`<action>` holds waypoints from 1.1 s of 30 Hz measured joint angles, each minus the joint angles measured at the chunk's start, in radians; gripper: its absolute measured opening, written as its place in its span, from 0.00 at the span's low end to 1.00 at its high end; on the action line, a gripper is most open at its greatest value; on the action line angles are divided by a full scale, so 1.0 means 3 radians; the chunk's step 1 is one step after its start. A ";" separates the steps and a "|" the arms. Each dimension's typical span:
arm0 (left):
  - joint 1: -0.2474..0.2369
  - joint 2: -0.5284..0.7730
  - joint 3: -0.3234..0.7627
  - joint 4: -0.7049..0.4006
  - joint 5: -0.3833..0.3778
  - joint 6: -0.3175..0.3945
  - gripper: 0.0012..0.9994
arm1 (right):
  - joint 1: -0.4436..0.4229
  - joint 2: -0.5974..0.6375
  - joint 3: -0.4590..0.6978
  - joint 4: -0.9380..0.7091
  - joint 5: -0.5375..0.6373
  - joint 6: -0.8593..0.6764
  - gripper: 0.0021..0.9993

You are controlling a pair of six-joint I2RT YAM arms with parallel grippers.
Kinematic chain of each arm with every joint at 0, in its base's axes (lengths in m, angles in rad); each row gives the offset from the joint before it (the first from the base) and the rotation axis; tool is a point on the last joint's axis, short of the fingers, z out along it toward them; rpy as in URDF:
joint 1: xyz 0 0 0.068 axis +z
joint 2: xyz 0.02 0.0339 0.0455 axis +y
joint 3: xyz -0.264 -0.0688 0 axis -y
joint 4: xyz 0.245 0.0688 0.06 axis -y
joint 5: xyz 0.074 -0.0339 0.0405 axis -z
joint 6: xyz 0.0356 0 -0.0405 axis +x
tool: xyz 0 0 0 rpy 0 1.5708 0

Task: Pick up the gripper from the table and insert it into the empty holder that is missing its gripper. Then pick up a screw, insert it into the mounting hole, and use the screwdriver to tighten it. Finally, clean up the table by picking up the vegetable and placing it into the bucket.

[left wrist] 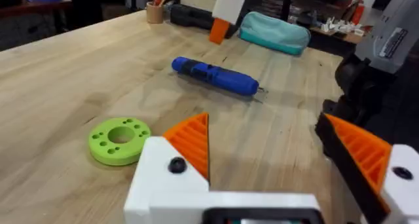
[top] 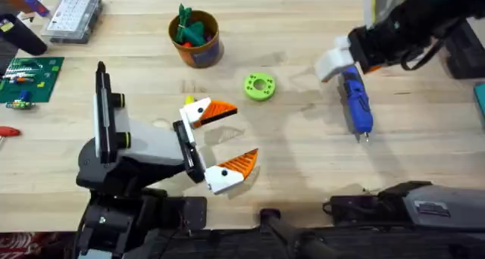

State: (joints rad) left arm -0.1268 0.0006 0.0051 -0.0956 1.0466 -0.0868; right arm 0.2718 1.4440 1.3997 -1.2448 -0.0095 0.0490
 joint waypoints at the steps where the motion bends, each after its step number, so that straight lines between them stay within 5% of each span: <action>1: 0.0000 0.0000 0.0000 0.0000 0.0000 0.0000 0.99 | -0.0001 -0.0001 -0.0045 0.0007 0.0030 0.0000 0.98; 33: 0.0000 0.0000 0.0001 -0.0003 0.0000 0.0000 0.99 | -0.0988 0.0252 -0.1027 0.1352 0.0219 -0.0196 0.98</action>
State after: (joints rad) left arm -0.1268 0.0006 0.0055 -0.0963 1.0466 -0.0868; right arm -0.0246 1.5196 1.0916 -0.8392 0.0563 -0.0097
